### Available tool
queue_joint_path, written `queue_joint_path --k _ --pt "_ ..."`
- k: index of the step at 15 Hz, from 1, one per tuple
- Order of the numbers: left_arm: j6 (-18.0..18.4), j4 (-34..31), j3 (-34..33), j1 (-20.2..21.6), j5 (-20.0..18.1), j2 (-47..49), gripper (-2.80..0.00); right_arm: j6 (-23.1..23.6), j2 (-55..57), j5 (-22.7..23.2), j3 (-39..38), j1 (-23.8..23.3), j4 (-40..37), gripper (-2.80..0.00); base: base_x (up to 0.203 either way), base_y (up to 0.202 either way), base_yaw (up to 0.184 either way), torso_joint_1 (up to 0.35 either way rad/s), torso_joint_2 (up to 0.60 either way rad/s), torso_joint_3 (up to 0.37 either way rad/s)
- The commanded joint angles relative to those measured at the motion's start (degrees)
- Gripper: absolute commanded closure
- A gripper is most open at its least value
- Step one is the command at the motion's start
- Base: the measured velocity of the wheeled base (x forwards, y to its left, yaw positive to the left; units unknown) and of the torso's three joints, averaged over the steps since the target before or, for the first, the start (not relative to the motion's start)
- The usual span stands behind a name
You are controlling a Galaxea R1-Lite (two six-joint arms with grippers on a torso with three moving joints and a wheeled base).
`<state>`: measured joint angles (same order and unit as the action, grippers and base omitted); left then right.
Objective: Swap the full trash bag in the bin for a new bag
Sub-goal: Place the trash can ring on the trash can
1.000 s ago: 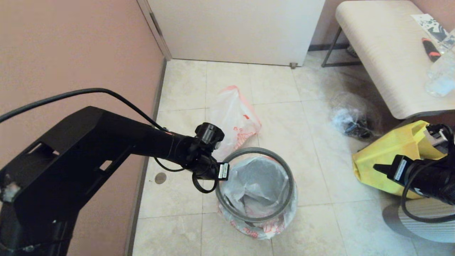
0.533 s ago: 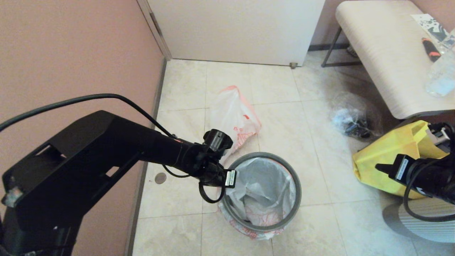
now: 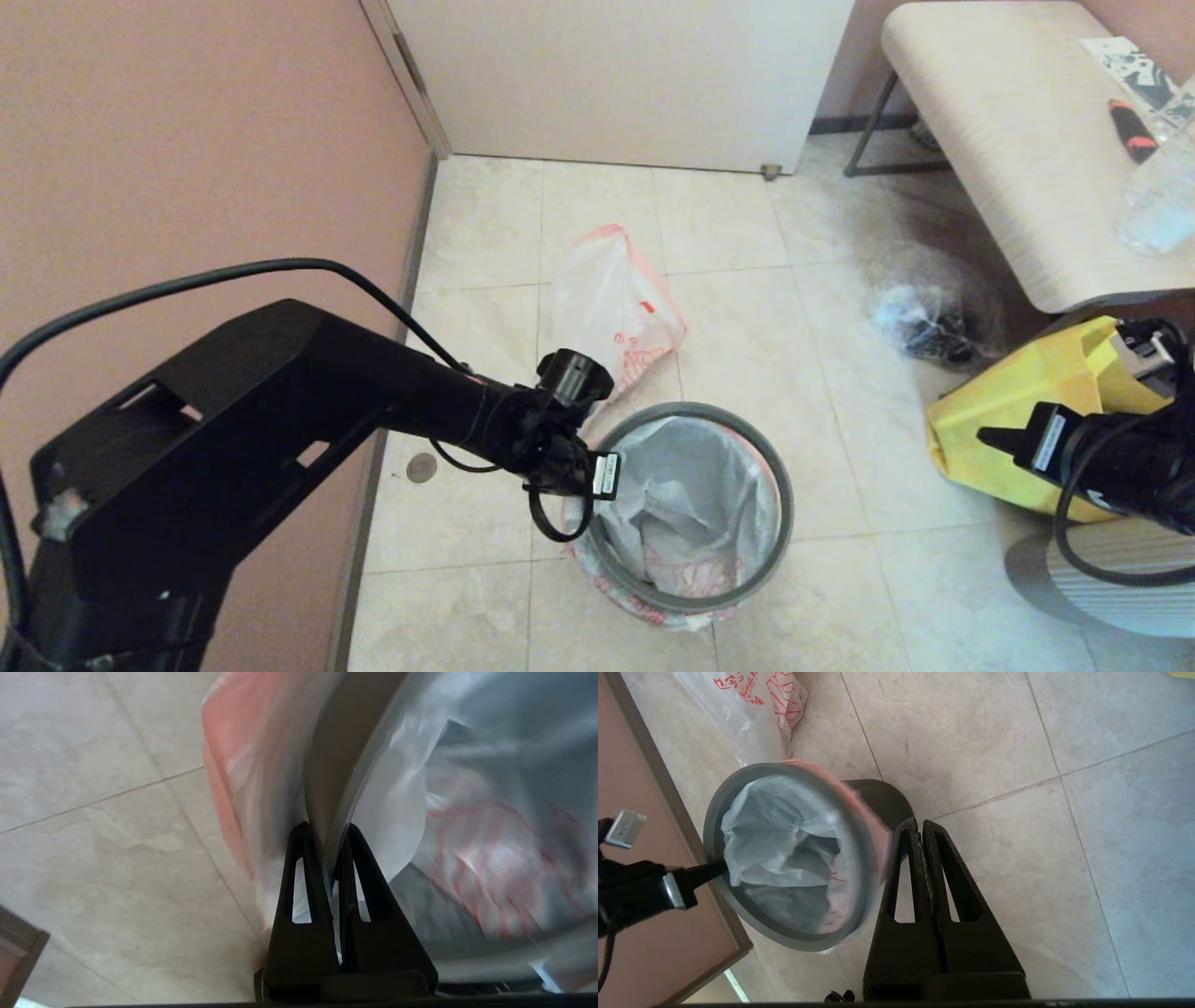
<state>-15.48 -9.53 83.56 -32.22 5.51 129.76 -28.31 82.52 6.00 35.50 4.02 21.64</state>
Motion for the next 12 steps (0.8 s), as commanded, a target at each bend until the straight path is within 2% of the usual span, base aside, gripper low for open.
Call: queue_joint_path --k 1,12 --pt "-0.16 -0.05 -0.51 -0.65 0.11 -1.63 0.0 -0.17 0.01 0.07 -0.08 0.02 0.16 0.0 0.0 0.0 0.0 0.0 0.0 0.0" --pt "-0.07 0.22 -2.44 0.85 1.23 -0.12 0.0 -0.06 1.1 -0.02 2.6 0.2 -0.02 0.0 0.0 0.0 0.0 0.0 0.0 0.0"
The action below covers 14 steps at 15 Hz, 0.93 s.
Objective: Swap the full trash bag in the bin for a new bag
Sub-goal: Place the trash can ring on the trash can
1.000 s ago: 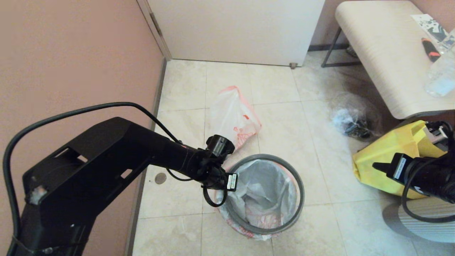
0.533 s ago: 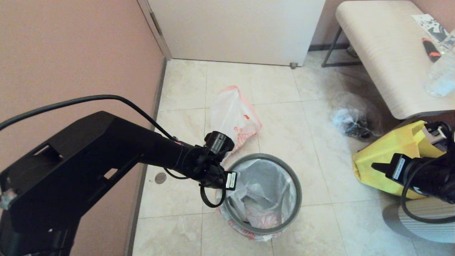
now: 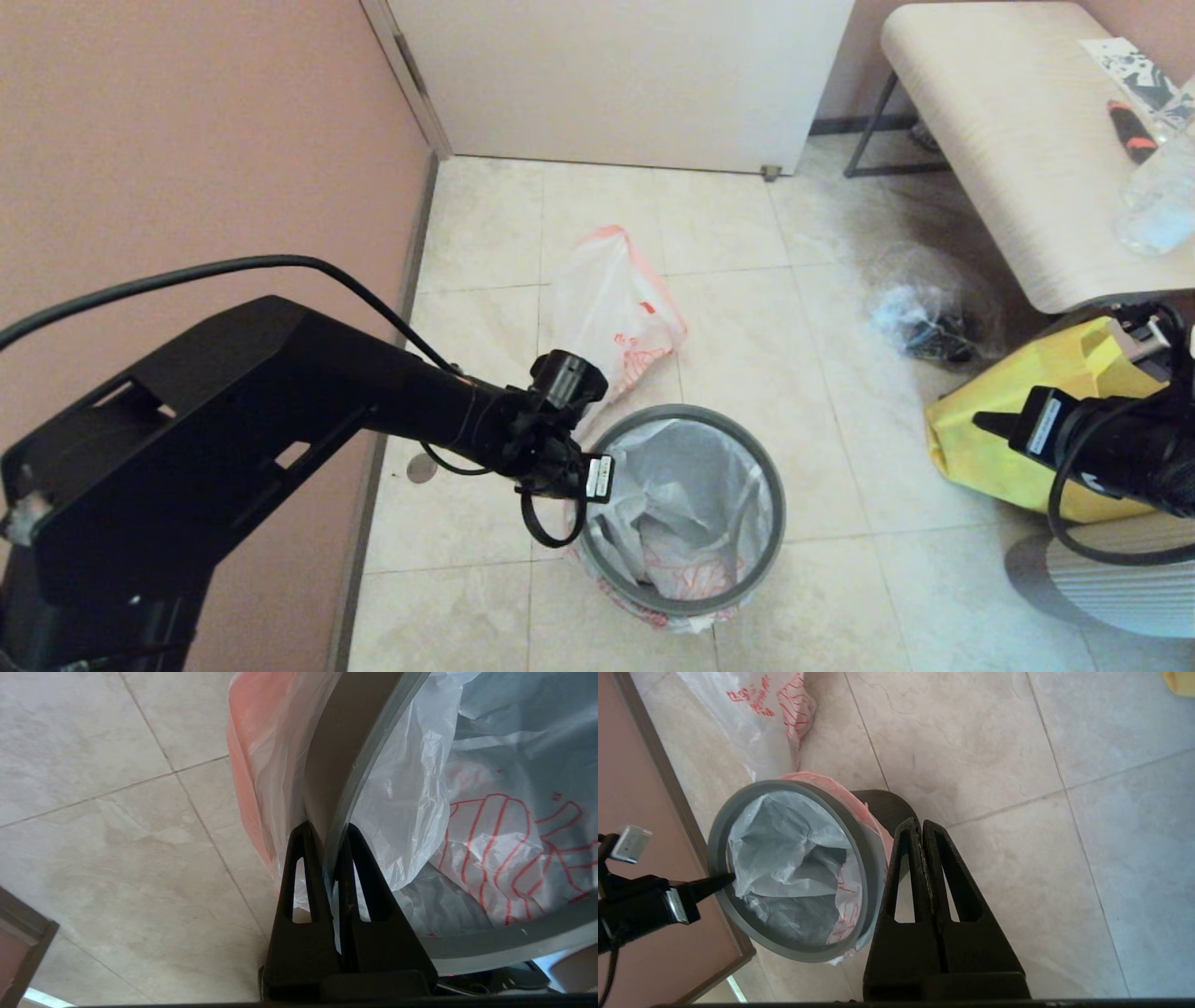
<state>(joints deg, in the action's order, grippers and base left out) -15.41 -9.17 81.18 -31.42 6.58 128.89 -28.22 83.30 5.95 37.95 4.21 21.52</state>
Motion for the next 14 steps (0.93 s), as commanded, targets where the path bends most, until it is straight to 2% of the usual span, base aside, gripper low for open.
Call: queue_joint_path --k 1,6,14 --pt "-0.14 -0.08 0.09 0.09 0.62 1.72 0.0 -0.13 0.55 0.03 0.19 0.01 0.19 0.0 0.0 0.0 0.0 0.0 0.0 0.0" --pt "0.03 -0.24 1.35 1.79 2.12 3.3 0.0 -0.17 0.56 0.03 0.27 0.01 0.22 0.0 0.0 0.0 0.0 0.0 0.0 0.0" --pt "0.03 -0.5 -0.23 0.38 2.03 -0.25 0.0 -0.08 0.36 0.03 0.73 0.02 0.1 0.0 0.0 0.0 0.0 0.0 0.0 0.0"
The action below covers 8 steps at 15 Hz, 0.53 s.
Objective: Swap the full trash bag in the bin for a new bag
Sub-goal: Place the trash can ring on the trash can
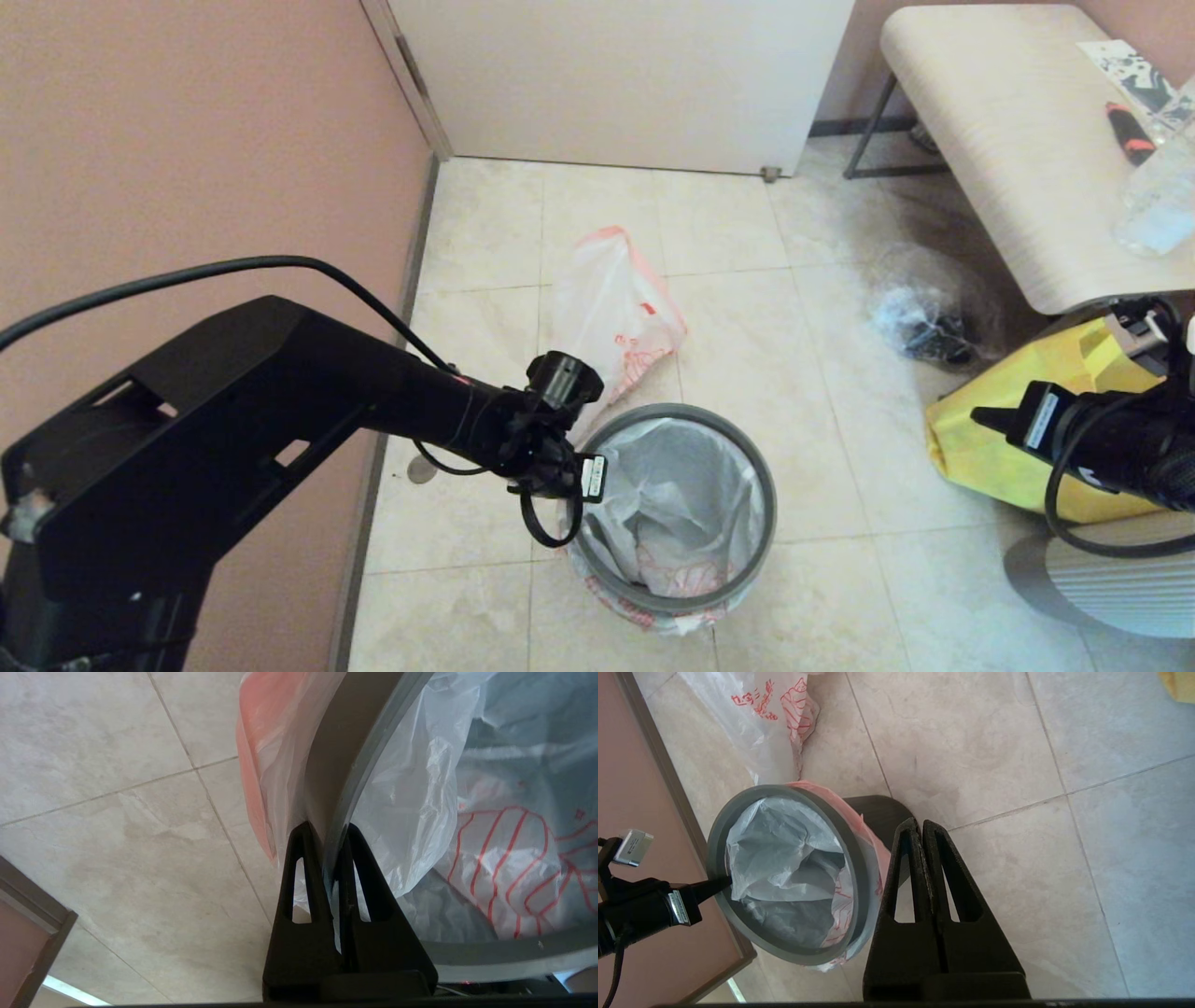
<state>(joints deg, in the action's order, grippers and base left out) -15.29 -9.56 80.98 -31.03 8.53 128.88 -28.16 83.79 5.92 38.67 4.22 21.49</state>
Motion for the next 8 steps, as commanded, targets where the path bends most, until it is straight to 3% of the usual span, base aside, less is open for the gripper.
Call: queue_joint_path --k 1,8 --pt "-0.09 -0.2 -0.03 -0.18 0.08 -0.41 0.0 -0.14 -0.11 0.05 0.09 0.0 0.13 0.0 0.0 0.0 0.0 0.0 0.0 0.0" --pt "0.02 -0.08 -0.29 -0.61 0.1 0.35 0.0 -0.14 0.06 0.05 0.27 0.0 0.13 0.0 0.0 0.0 0.0 0.0 0.0 0.0"
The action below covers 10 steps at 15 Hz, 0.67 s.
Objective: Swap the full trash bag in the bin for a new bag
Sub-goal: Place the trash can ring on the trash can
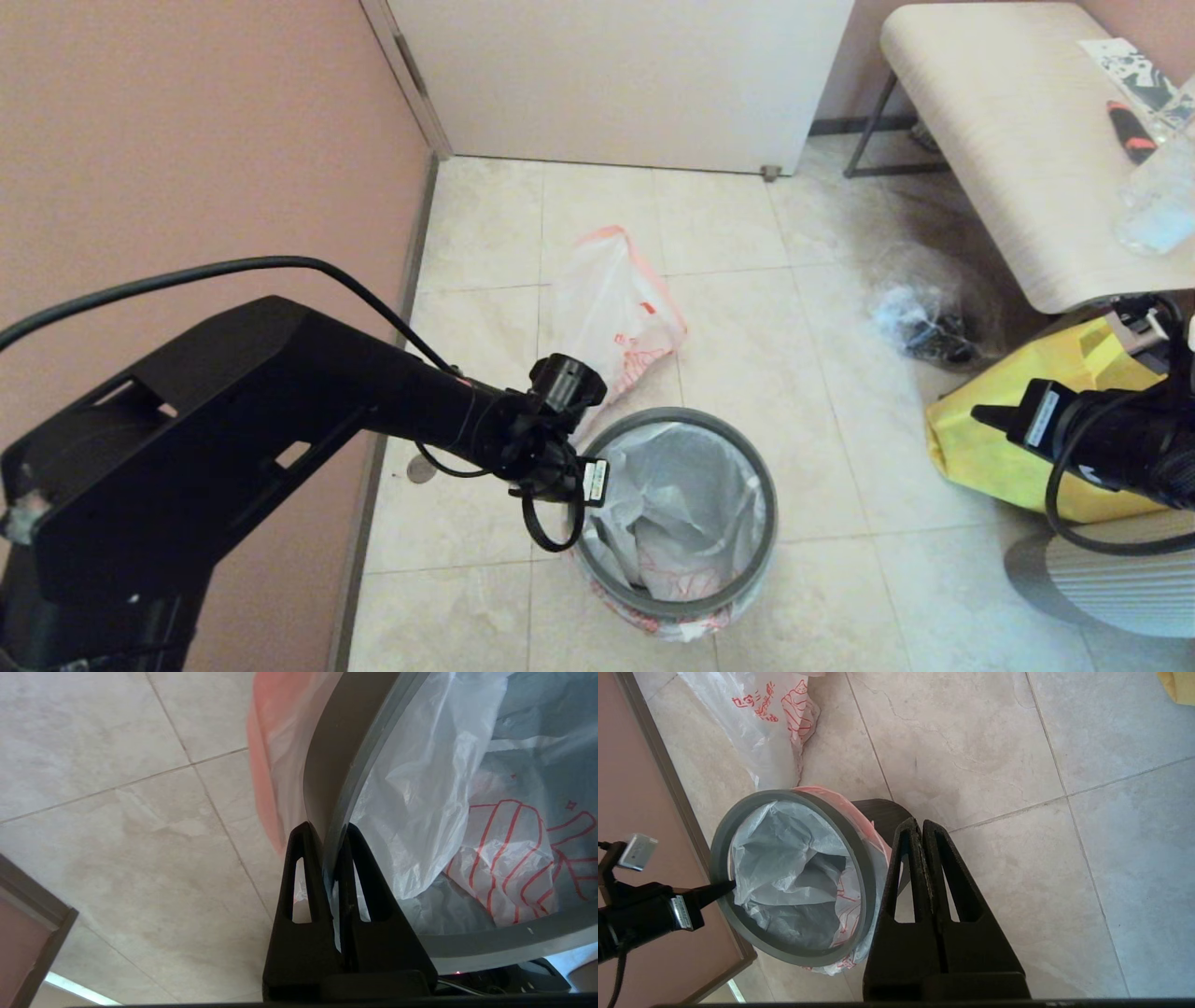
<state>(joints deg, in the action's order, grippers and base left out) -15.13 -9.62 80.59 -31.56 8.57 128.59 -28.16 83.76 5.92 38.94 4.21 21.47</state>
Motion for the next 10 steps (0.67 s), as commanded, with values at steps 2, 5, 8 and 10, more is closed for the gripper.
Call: queue_joint_path --k 2,5,8,10 --pt "-0.08 0.29 0.39 0.01 0.07 2.1 0.0 -0.14 0.18 0.05 0.09 0.01 0.19 0.0 0.0 0.0 0.0 0.0 0.0 0.0" --pt "-0.08 0.29 2.07 0.41 0.05 4.75 0.0 -0.15 0.95 0.14 0.18 0.9 0.42 0.0 0.0 0.0 0.0 0.0 0.0 0.0" --pt "-0.07 0.3 2.87 0.8 0.13 6.32 0.0 -0.16 2.57 -0.28 0.75 4.02 0.5 0.0 0.0 0.0 0.0 0.0 0.0 0.0" --pt "-0.02 0.21 2.82 0.8 0.13 6.19 0.0 -0.19 5.93 -2.8 0.83 7.8 0.68 0.0 0.0 0.0 0.0 0.0 0.0 0.0"
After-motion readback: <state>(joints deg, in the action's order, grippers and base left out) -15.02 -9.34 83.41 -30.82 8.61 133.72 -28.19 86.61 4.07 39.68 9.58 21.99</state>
